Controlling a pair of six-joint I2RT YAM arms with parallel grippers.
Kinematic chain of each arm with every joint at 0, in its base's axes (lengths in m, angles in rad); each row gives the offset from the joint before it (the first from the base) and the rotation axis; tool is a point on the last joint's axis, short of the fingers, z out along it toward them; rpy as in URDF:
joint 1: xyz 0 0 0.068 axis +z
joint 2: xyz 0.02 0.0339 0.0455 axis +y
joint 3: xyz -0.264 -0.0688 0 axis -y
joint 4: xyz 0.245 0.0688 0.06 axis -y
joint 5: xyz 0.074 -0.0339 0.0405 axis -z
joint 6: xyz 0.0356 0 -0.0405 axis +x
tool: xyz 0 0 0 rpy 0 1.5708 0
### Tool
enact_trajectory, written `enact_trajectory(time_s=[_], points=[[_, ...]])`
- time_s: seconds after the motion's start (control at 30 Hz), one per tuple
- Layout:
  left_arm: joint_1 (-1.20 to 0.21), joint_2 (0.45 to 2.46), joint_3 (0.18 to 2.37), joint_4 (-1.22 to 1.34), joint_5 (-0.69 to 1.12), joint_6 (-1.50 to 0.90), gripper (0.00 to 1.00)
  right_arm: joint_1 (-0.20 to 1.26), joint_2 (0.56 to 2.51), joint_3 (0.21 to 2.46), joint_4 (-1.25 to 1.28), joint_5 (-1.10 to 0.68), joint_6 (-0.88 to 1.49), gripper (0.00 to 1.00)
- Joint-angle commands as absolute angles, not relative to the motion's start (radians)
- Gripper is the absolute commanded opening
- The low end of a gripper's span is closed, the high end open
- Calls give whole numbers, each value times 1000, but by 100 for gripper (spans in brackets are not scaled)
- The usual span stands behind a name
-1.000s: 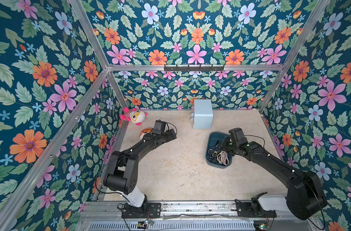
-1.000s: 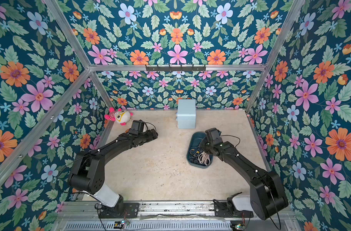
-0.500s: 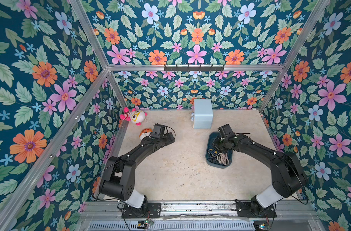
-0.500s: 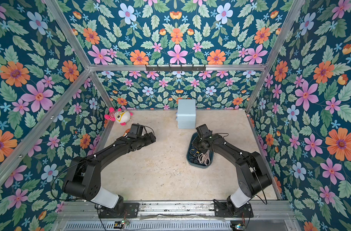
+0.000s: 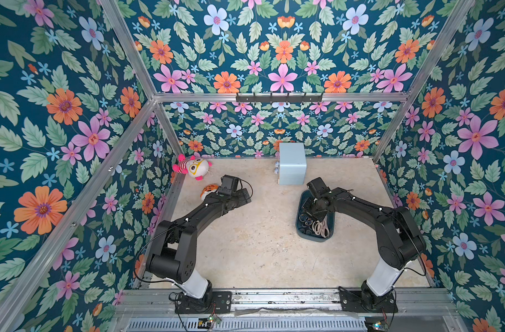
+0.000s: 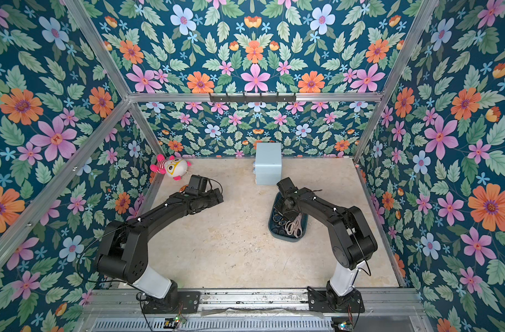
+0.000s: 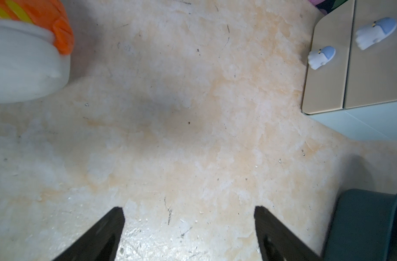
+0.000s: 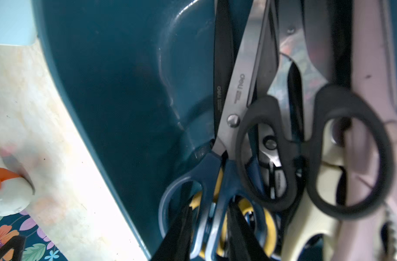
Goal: Take the scissors out of the storage box
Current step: Pick up the scissors from the storage box.
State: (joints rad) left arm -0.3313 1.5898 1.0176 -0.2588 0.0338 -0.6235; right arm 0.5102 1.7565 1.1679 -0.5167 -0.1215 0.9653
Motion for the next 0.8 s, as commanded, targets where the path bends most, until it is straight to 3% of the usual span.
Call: enact_trajectory(time_s=[0.0, 0.37, 0.77], points=[[-330, 1588, 1021, -284, 7, -605, 95, 511, 1777, 1181, -543, -101, 945, 31], [-330, 1572, 994, -290, -14, -624, 95, 514, 1776, 1171, -555, -89, 929, 29], [-331, 1563, 976, -288, -25, -660, 95, 514, 1717, 1147, -545, -69, 925, 3]])
